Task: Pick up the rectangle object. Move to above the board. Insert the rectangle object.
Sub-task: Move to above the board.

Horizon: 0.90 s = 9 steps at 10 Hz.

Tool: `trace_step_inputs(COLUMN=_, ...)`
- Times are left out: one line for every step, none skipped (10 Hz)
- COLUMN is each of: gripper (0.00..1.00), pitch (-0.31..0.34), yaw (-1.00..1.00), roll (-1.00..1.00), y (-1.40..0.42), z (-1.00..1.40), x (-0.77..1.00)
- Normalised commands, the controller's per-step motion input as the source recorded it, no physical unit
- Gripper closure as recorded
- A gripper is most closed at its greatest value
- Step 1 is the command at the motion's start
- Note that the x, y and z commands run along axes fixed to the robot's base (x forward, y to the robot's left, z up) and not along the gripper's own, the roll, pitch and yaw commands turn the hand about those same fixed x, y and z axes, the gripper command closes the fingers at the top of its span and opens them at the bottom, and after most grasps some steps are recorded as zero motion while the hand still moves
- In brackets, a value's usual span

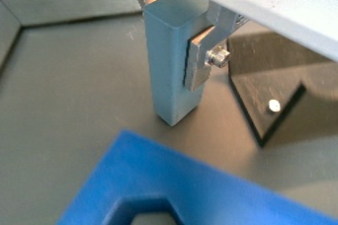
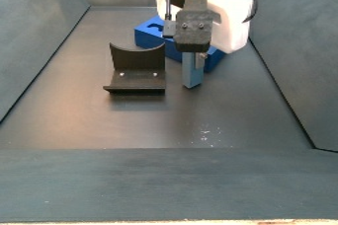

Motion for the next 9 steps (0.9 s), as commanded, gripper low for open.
trace_step_inputs(gripper=1.0, pitch=0.123, yaw=0.1, roll=0.26, y=0.22, z=1.0, x=-0.13)
trace_step_inputs(gripper=1.0, pitch=0.079, yaw=0.06, roll=0.25, y=0.21, z=1.0, x=-0.13)
trace_step_inputs(gripper=1.0, pitch=0.059, yaw=0.04, roll=0.24, y=0.2, z=1.0, x=-0.13)
trace_step_inputs(gripper=1.0, pitch=0.049, yaw=0.03, roll=0.22, y=0.19, z=1.0, x=-0.12)
trace_step_inputs(gripper=1.0, pitch=0.045, yaw=0.03, roll=0.19, y=0.17, z=1.0, x=-0.12)
trace_step_inputs(gripper=1.0, pitch=0.043, yaw=0.02, roll=0.18, y=0.16, z=1.0, x=-0.12)
trace_step_inputs(gripper=1.0, pitch=0.039, yaw=0.01, roll=0.16, y=0.15, z=1.0, x=-0.12)
trace_step_inputs(gripper=1.0, pitch=0.039, yaw=0.01, roll=0.15, y=0.15, z=1.0, x=-0.11)
trace_step_inputs(gripper=1.0, pitch=0.043, yaw=0.01, roll=0.13, y=0.14, z=1.0, x=-0.11)
